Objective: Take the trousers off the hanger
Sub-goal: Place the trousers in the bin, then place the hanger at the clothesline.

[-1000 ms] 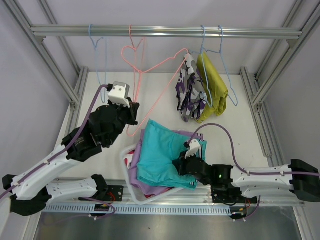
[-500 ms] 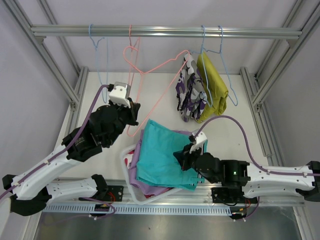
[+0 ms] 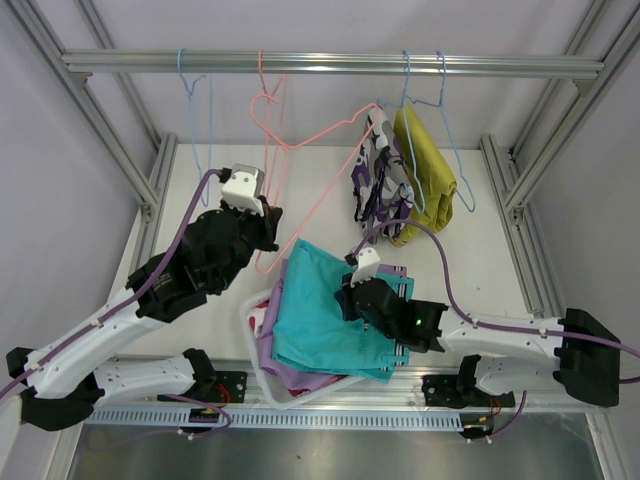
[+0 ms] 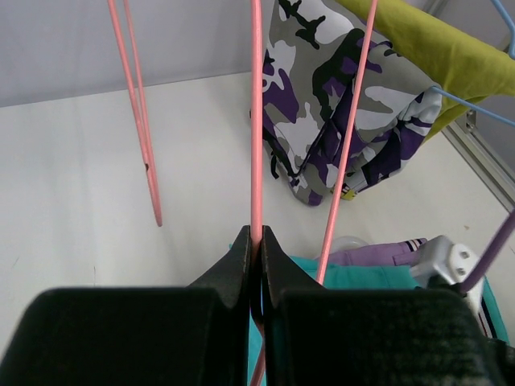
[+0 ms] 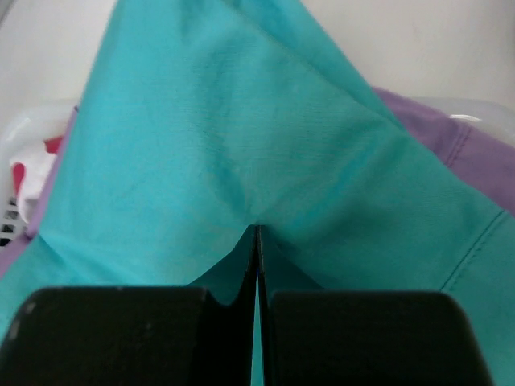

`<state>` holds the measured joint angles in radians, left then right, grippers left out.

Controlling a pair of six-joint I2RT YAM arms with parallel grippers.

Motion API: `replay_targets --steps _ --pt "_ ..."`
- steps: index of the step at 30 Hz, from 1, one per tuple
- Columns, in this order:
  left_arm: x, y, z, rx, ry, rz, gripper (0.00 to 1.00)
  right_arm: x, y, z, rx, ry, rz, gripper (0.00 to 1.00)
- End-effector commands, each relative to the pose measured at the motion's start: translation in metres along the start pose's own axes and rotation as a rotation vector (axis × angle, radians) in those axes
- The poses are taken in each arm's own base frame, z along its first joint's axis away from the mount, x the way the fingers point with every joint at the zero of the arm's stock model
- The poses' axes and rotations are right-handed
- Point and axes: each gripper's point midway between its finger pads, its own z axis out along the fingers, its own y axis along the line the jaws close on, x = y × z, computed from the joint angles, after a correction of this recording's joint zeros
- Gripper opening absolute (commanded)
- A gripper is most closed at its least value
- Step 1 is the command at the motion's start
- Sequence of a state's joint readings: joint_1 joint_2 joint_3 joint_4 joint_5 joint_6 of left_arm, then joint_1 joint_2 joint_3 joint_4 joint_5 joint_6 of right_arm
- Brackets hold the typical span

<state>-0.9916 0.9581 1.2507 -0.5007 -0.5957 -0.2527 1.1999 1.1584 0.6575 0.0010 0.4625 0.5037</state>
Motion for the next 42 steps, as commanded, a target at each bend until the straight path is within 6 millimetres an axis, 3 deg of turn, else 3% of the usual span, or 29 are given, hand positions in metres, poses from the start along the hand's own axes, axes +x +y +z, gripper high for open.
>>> replay_targets --steps 1,4,5,7,8,11,12,15,19,22,29,42 --pt "-0.011 -0.001 -0.001 0.006 -0.029 -0.012 0.01 0.000 0.016 0.007 -0.069 -0.005 0.031 0.00" --pt "-0.011 -0.001 -0.001 0.012 -0.028 -0.012 0.01 -0.010 0.024 -0.005 -0.096 -0.015 0.023 0.02" --pt "-0.011 -0.002 -0.002 0.013 -0.028 -0.012 0.01 -0.019 0.027 -0.012 -0.092 -0.016 0.014 0.20" --pt "-0.011 -0.001 -0.002 0.013 -0.028 -0.012 0.01 -0.035 0.035 -0.028 -0.087 -0.049 -0.007 0.30" --pt "-0.012 -0.002 -0.002 0.017 -0.030 -0.013 0.01 -0.058 0.041 -0.043 -0.093 -0.087 -0.002 0.35" --pt "-0.014 -0.003 -0.004 0.030 -0.034 -0.019 0.01 -0.097 0.041 -0.068 -0.075 -0.168 0.037 0.41" --pt "-0.015 -0.004 -0.005 0.036 -0.036 -0.023 0.01 -0.120 0.042 -0.078 -0.069 -0.222 0.074 0.42" --pt "-0.015 -0.010 -0.007 0.079 -0.038 -0.031 0.01 -0.162 0.034 -0.093 -0.052 -0.324 0.156 0.47" --pt "-0.017 -0.021 -0.012 0.147 -0.049 -0.049 0.01 -0.205 0.020 -0.101 -0.023 -0.426 0.280 0.50" --pt "-0.017 -0.024 -0.013 0.166 -0.047 -0.057 0.01 -0.226 0.014 -0.098 -0.017 -0.460 0.345 0.50" --pt "-0.012 -0.031 -0.011 0.196 -0.026 -0.060 0.01 -0.247 0.012 -0.080 -0.024 -0.469 0.361 0.50" --pt "-0.009 -0.037 -0.009 0.216 -0.008 -0.059 0.01 -0.257 0.000 -0.057 -0.035 -0.457 0.366 0.49"
